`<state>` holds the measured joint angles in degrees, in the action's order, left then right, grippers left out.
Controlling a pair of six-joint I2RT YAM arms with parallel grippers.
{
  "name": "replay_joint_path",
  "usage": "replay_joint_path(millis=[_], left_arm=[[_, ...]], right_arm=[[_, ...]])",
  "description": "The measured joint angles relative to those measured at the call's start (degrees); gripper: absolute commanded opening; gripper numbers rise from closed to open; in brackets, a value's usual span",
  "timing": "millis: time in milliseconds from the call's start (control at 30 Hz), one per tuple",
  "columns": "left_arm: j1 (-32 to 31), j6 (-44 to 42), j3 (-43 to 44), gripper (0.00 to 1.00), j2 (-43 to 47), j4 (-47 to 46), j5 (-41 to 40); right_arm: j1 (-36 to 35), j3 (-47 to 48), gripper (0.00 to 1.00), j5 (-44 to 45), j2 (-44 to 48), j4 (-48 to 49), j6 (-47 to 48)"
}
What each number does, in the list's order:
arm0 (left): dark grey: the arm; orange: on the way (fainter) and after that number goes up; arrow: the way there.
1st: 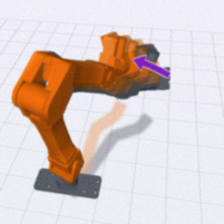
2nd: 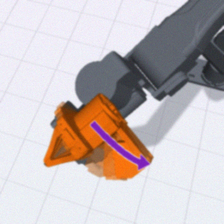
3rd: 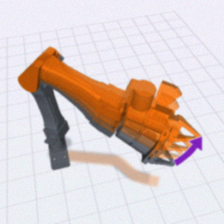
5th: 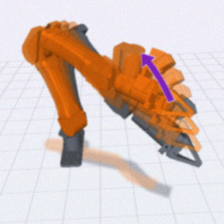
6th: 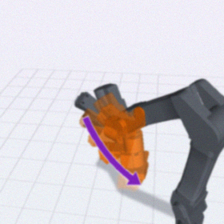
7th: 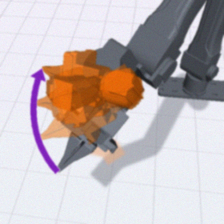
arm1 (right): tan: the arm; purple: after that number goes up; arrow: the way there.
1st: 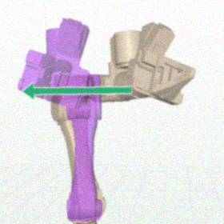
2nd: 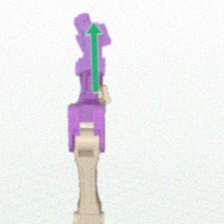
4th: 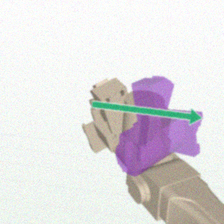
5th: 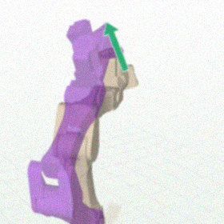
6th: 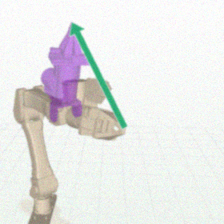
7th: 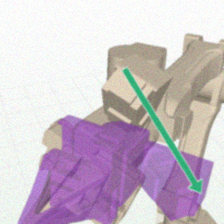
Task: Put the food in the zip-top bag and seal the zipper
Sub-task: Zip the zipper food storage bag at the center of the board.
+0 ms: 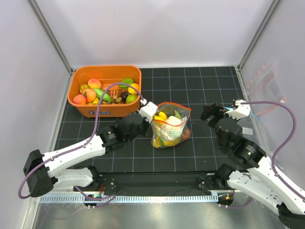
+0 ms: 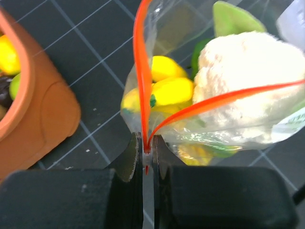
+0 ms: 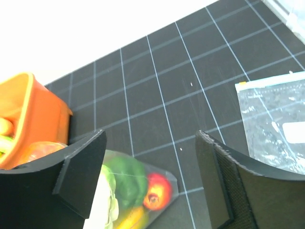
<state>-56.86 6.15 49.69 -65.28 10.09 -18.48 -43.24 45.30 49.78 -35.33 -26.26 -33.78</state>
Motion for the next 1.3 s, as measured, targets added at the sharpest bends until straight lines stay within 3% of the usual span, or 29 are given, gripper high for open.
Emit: replay_joint_path(millis=[167, 433, 600, 833, 1033, 1167, 1300], left_arm=[[0.26, -2.23, 0.00, 0.04, -0.09, 0.74, -2.78], [0.26, -5.99, -3.76, 0.09, 5.42, -0.83, -3.56], [0.31, -8.96, -10.27, 0.02, 11.58, -5.86, -0.07], [-0.20, -14.21, -9.53, 0.00, 9.03, -7.10, 10.71], [-0.83, -17.18, -7.21, 0.00, 6.23, -3.54, 12.33], [-0.83, -17.66, -7.23, 0.00, 6.99, -2.45, 12.20], [-0.83, -18.18, -7.23, 0.00, 9.25, -2.40, 11.58]], right_arm=[[0.24, 0.00, 0.87, -1.70, 0.50, 2.23, 2.08], [0.28, -1.40, 0.95, -24.20, -4.94, 11.30, 11.82], [0.28, -1.84, 0.94, -32.57, -8.70, 14.56, 14.62], [0.28, -0.96, 0.94, -34.53, -11.43, 15.93, 16.94], [0.24, 2.86, 0.93, -35.45, -16.55, 15.58, 24.13], [0.24, 3.45, 0.87, -37.68, -18.82, 17.14, 28.98], [0.24, 9.53, 0.74, -40.50, -27.21, 14.62, 33.70]])
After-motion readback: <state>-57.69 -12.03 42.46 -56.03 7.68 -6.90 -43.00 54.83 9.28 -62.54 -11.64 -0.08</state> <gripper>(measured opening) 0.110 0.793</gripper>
